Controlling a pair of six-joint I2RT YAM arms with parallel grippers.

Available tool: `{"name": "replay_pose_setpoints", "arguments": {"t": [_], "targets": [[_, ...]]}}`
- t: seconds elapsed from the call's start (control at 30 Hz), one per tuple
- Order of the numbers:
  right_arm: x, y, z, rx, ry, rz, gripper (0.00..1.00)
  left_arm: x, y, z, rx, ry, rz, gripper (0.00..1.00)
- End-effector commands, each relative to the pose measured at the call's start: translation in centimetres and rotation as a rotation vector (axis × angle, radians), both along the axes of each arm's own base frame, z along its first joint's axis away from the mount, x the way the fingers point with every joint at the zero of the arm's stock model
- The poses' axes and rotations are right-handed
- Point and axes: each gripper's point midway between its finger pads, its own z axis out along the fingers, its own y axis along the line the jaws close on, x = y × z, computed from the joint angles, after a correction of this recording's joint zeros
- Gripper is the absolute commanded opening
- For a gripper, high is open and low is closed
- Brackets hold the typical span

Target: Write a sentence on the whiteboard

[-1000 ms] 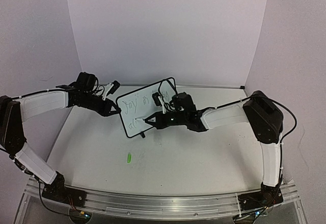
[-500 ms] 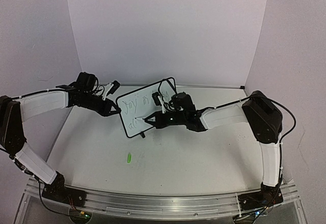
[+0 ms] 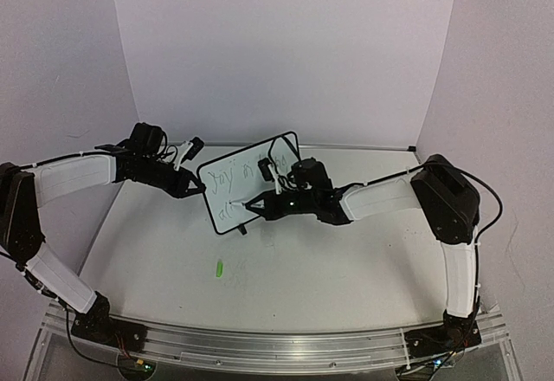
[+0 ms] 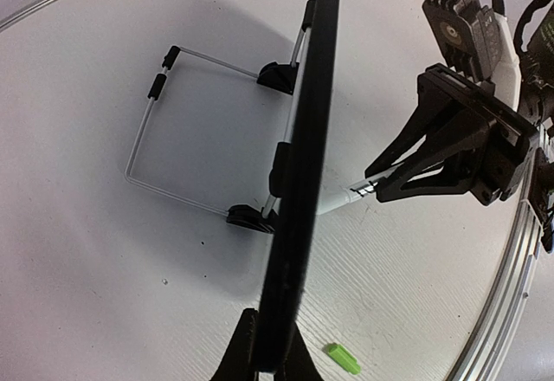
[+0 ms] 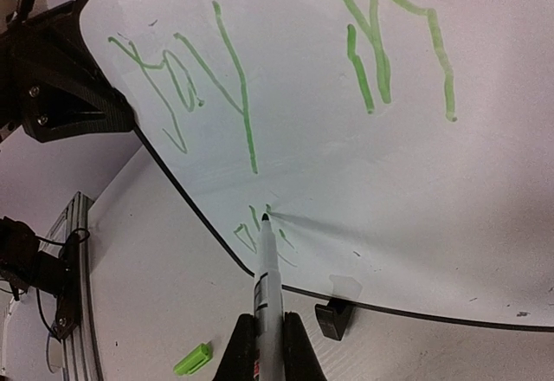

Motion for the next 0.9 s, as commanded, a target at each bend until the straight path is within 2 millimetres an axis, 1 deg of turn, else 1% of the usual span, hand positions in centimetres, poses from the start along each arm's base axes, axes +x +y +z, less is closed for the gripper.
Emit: {"name": "replay_pose_setpoints", "arguments": {"t": [0.0,0.07,0.13,0.37,0.87], "targets": [[-0.8,-0.1,1.6,0.036,-0.033,0.04,0.0,1.0,-0.1,1.4,-0.003,-0.043,0.008,0.0],[-0.8,-0.1,0.8,0.029,-0.017,0.041,0.0,1.0,-0.1,1.3,-0.002,-0.041,0.008,0.0],[-0.7,0.0,0.6,0.027,-0.013,0.037,0.0,1.0,-0.1,1.2,-0.001,-0.037,0.008,0.0],[0.2,0.2,0.7,0.028,-0.022,0.012,0.0,1.0,-0.1,1.2,-0.001,-0.038,0.008,0.0],[0.9,0.6,-0.5,0.01,-0.005,-0.009,0.0,1.0,-0.1,1.3,-0.002,-0.041,0.007,0.0]]}}
